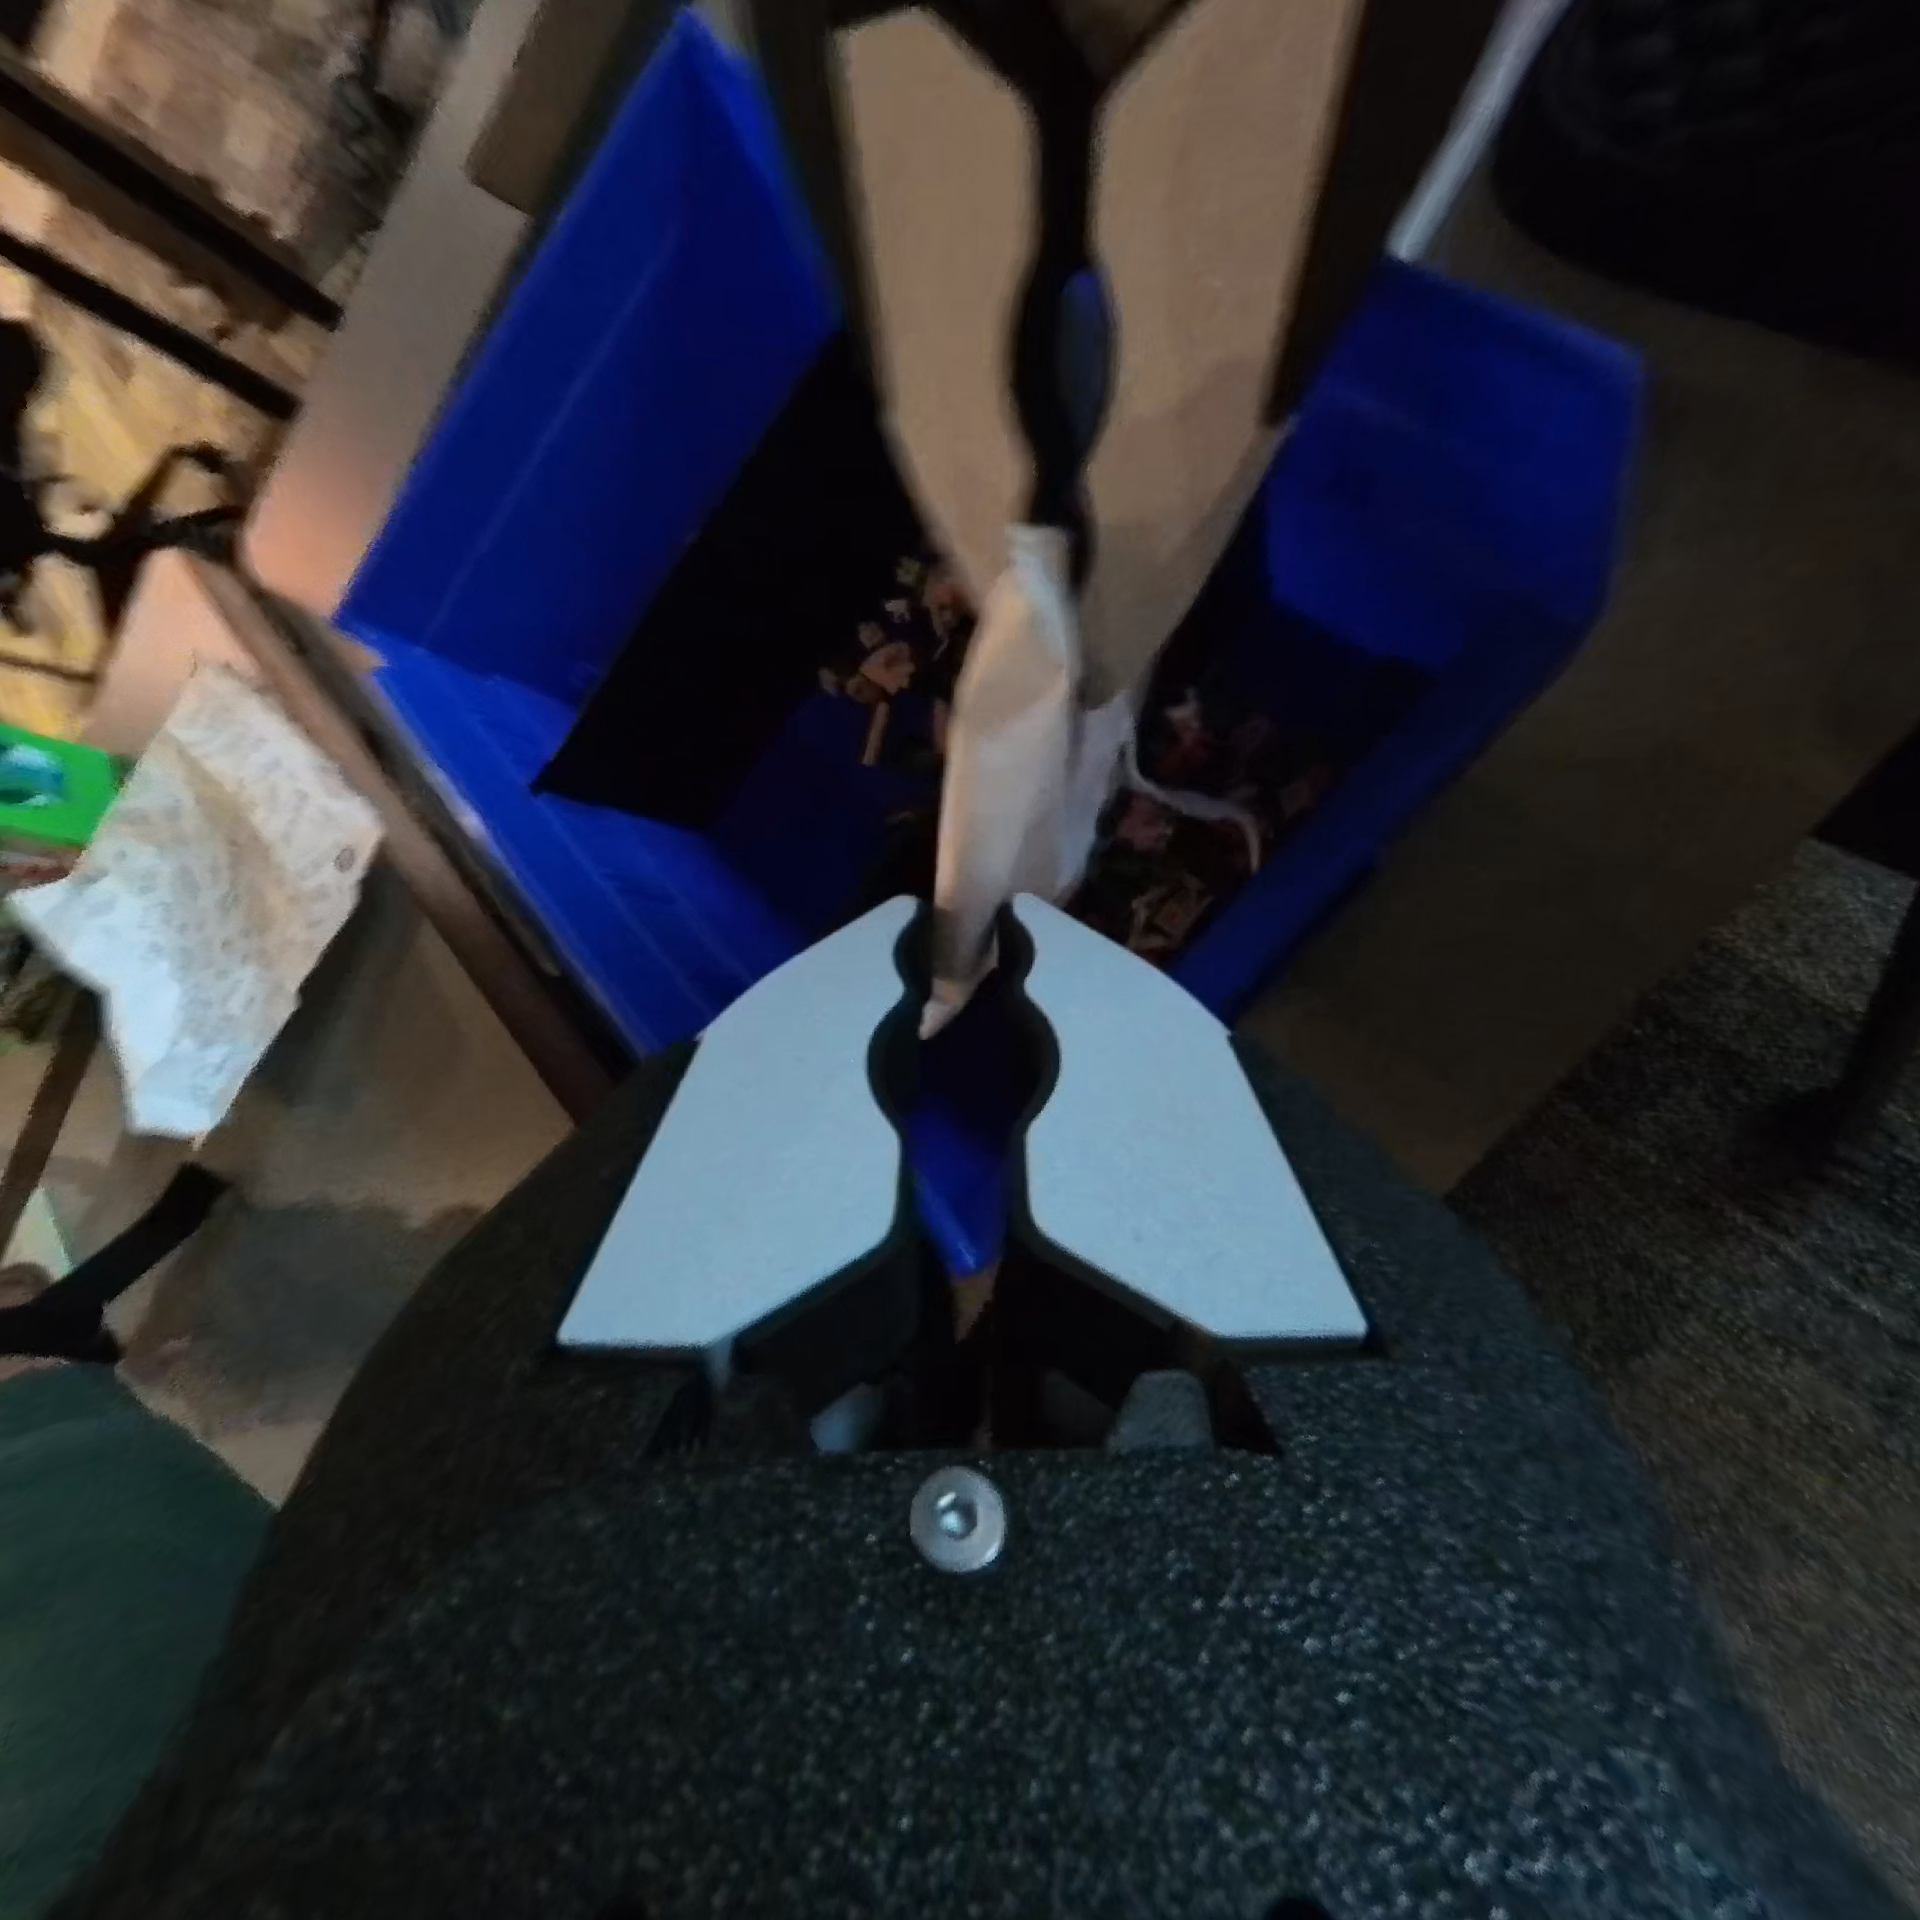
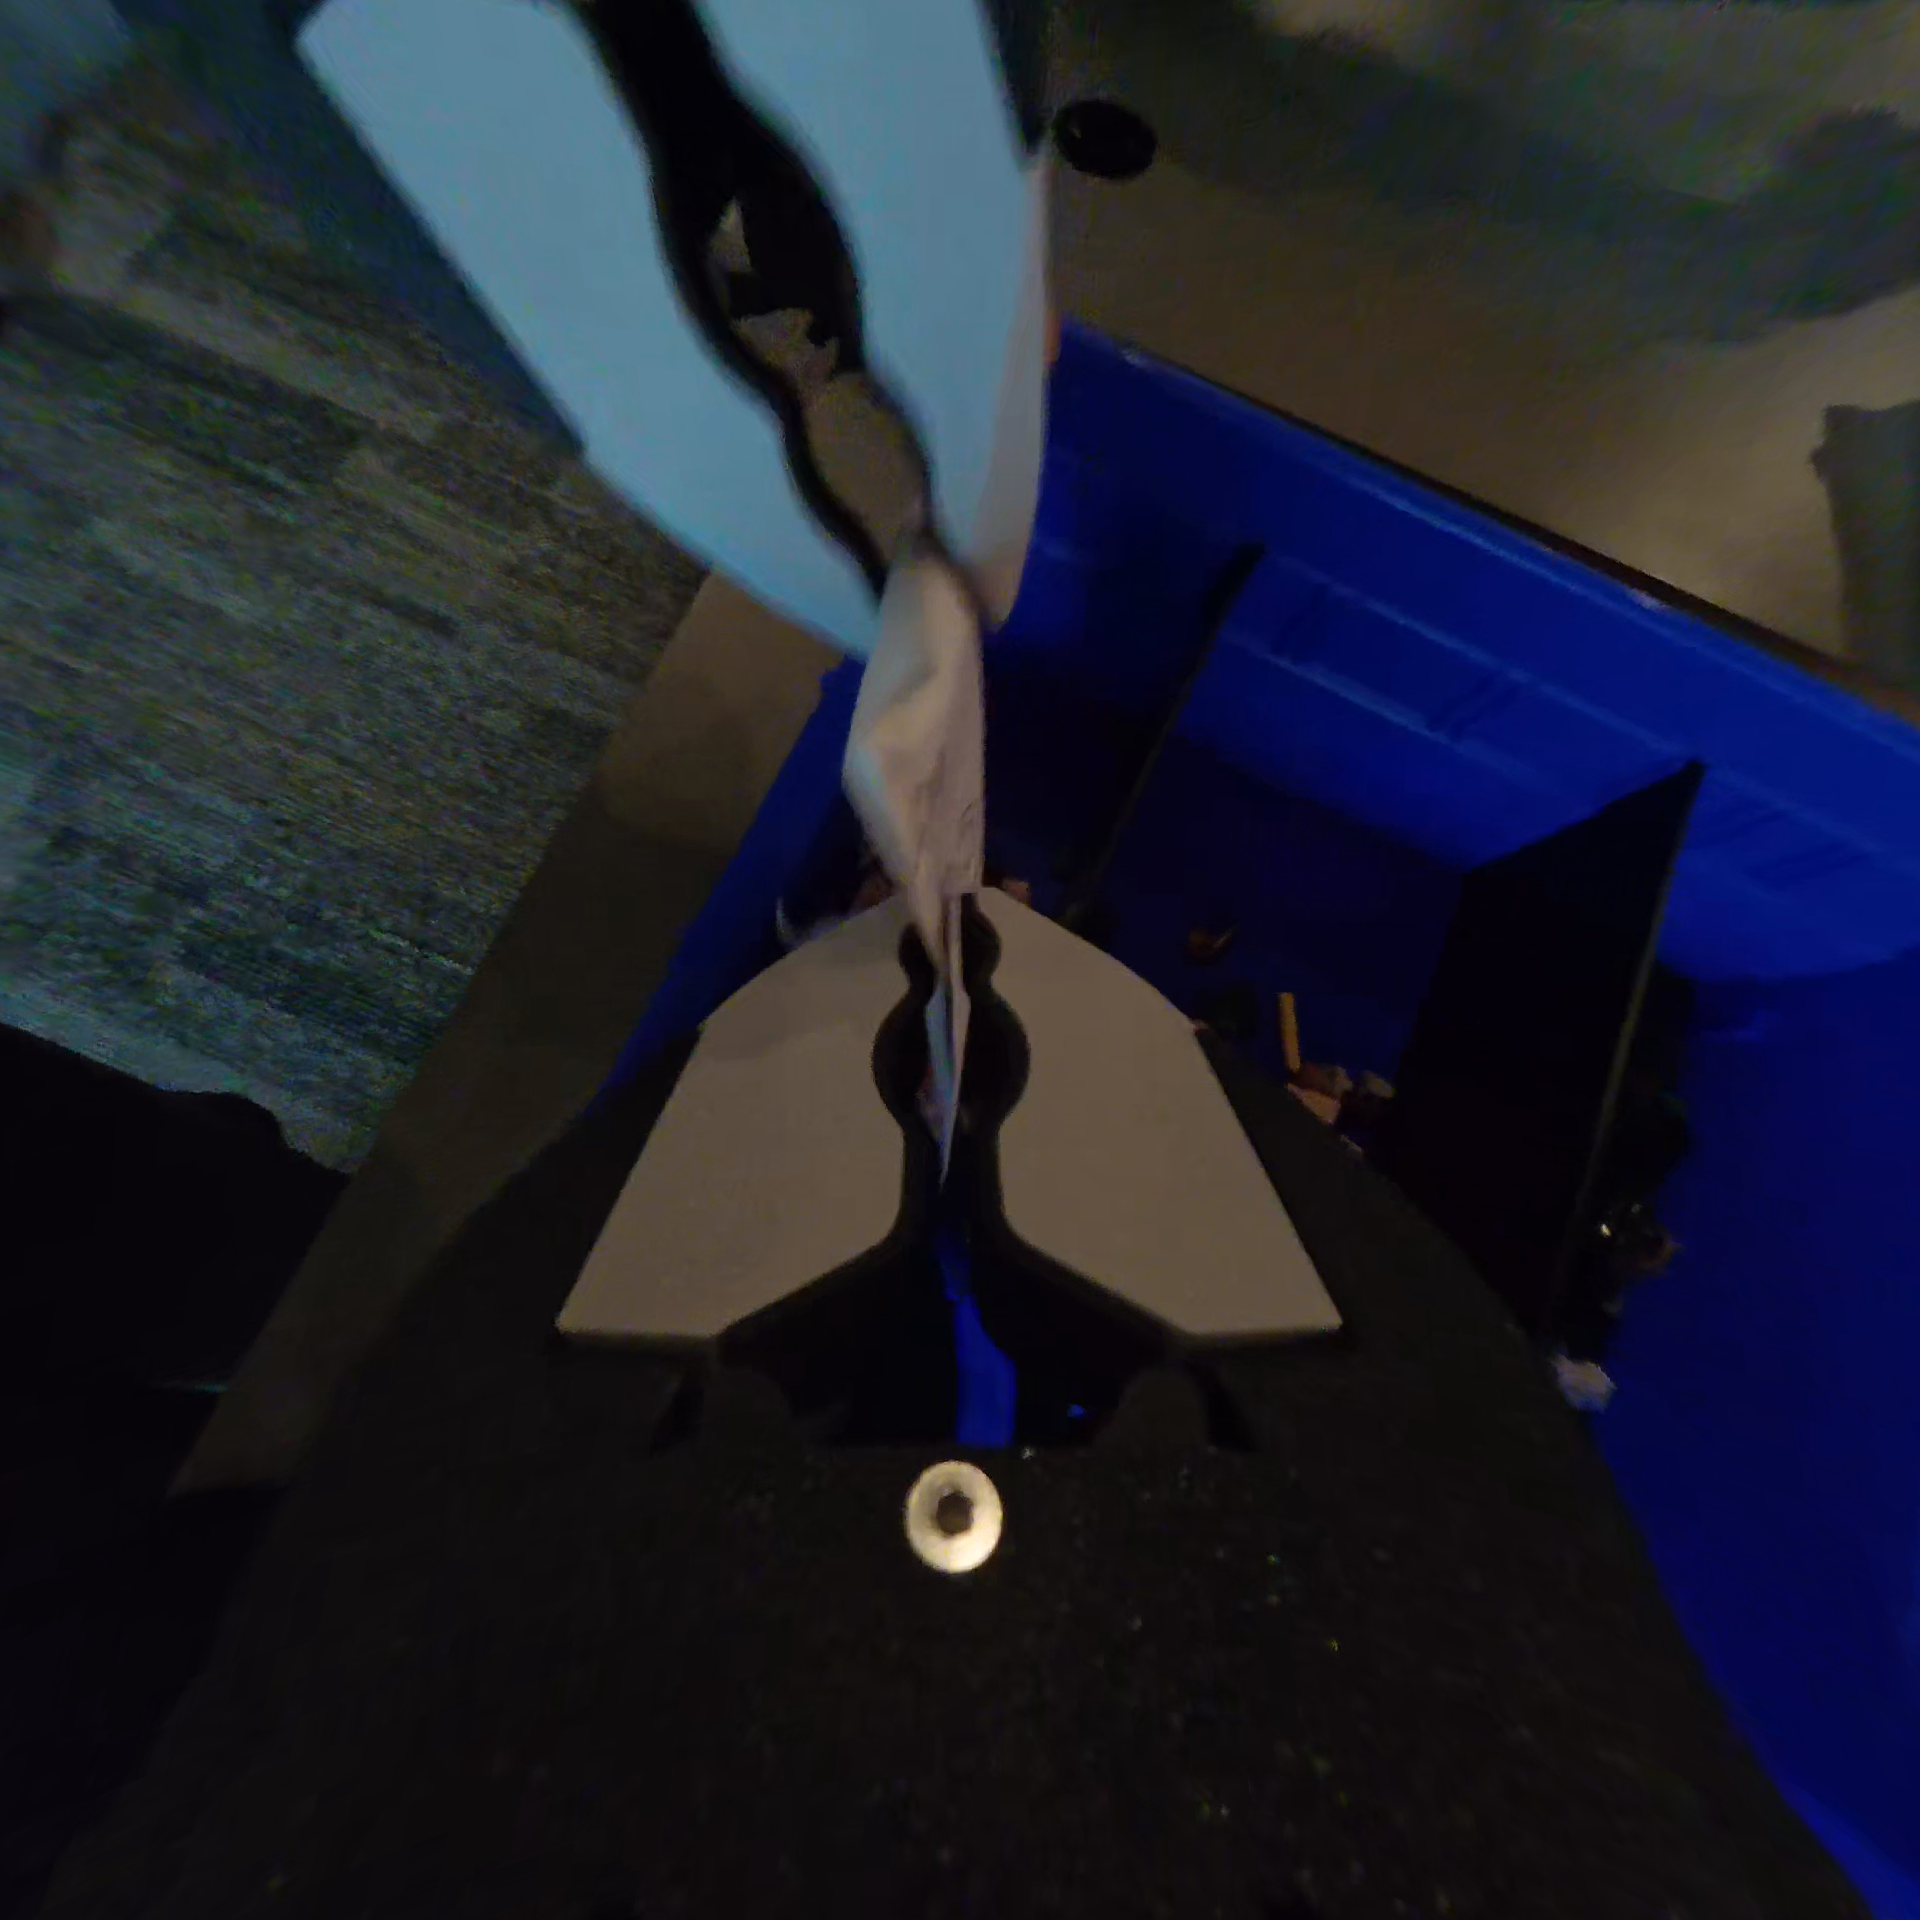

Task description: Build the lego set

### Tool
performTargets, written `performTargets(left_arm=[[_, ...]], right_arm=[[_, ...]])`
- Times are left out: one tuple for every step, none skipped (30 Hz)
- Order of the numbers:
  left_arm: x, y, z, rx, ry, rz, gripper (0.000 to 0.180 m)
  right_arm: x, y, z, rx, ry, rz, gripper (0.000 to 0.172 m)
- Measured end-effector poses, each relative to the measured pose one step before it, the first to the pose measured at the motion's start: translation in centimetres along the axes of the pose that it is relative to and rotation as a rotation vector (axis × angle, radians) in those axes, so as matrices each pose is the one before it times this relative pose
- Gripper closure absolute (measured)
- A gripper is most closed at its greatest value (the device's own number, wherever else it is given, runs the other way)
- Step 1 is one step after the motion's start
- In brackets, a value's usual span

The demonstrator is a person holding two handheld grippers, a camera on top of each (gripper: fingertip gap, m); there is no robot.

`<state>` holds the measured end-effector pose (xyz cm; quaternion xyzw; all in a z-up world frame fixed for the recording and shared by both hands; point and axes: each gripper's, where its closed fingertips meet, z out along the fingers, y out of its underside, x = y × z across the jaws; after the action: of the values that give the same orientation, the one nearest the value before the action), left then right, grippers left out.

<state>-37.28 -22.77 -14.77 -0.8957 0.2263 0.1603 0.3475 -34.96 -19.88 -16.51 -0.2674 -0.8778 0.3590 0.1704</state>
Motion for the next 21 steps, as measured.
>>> performTargets(left_arm=[[0.461, -0.254, 0.144, 0.0057, 0.0251, 0.011, 0.17], [0.083, -0.38, 0.183, 0.01, -0.0016, 0.0071, 0.171], [-0.191, 0.298, 0.17, -0.0327, -0.0145, 0.0114, 0.17], [-0.101, 0.069, 0.07, -0.01, -0.0055, 0.0069, 0.17], [-0.002, 0.054, -0.052, -0.0004, 0.0067, -0.0028, 0.17], [0.091, -0.044, -0.234, 0.0141, 0.0178, -0.0189, 0.17], [-0.158, -0.167, -0.359, 0.0244, 0.0015, -0.0238, 0.17], [-0.309, 0.037, -0.403, 0.0105, -0.0134, -0.0106, 0.17], [-0.422, 0.284, -0.387, -0.0068, -0.0243, -0.0009, 0.17], [-0.295, 0.154, -0.379, 0.0006, -0.0148, -0.0034, 0.17], [-0.003, -0.283, -0.335, 0.0272, 0.0047, -0.0072, 0.17], [0.263, -0.561, -0.2, 0.038, 0.02, -0.0081, 0.17], [0.029, -0.384, -0.031, 0.018, -0.0006, -0.0033, 0.17], [0.059, 0.099, 0.089, -0.0183, -0.0012, 0.0104, 0.17], [0.076, 0.152, 0.188, -0.0239, -0.0022, 0.0136, 0.171], [0.161, -0.075, 0.313, -0.0095, 0.0037, 0.0103, 0.171], [0.277, -0.054, 0.388, -0.01, 0.0123, 0.0072, 0.171], [0.137, 0.204, 0.333, -0.0233, 0.0026, 0.0134, 0.17], [0.062, 0.207, 0.198, -0.0145, 0.0007, 0.0098, 0.171], [-0.154, 0.214, 0.024, -0.006, -0.0081, -0.0031, 0.171], [-0.576, 0.581, -0.175, -0.0173, -0.0266, -0.0103, 0.17]], right_arm=[[-0.292, -0.186, 0.113, 0.0024, -0.0182, 0.002, 0.17], [-0.155, -0.033, 0.076, -0.0121, -0.0051, -0.0107, 0.172], [0.234, 0.002, 0.064, -0.0124, 0.0246, -0.0271, 0.172], [0.061, -0.015, 0.065, -0.002, 0.0104, -0.0124, 0.172], [-0.126, -0.046, -0.012, 0.007, -0.0084, 0.012, 0.172], [-0.101, -0.248, -0.178, 0.0248, -0.0104, 0.0191, 0.172], [0.061, -0.35, -0.322, 0.0348, -0.0024, 0.0206, 0.172], [0.037, 0.063, -0.324, 0.0073, -0.0073, 0.0182, 0.167], [-0.068, 0.607, -0.173, -0.0303, -0.0158, 0.0153, 0.154], [-0.064, 0.771, -0.009, -0.039, -0.0132, 0.0056, 0.147], [-0.034, 0.384, 0.057, -0.0121, -0.0042, -0.0227, 0.16], [0.299, -0.132, -0.024, 0.0185, 0.0272, -0.0376, 0.172], [0.277, 0.05, -0.005, -0.0039, 0.0224, -0.0223, 0.172], [-0.129, -0.053, 0.052, -0.0033, -0.0142, 0.0099, 0.172], [-0.431, -0.468, 0.08, 0.0296, -0.0341, 0.0171, 0.172], [-0.438, -0.658, 0.049, 0.0433, -0.0319, 0.0115, 0.172], [-0.109, -0.256, 0.049, 0.0138, -0.0082, 0.0065, 0.172], [0.406, 0.397, 0.075, -0.0286, 0.0276, -0.008, 0.172], [0.502, 0.572, 0.097, -0.0334, 0.0357, -0.0191, 0.172], [-0.154, 0.799, 0.106, -0.0442, -0.0082, -0.0145, 0.172], [-0.352, 0.414, 0.037, -0.0196, -0.0206, 0.0006, 0.172]])
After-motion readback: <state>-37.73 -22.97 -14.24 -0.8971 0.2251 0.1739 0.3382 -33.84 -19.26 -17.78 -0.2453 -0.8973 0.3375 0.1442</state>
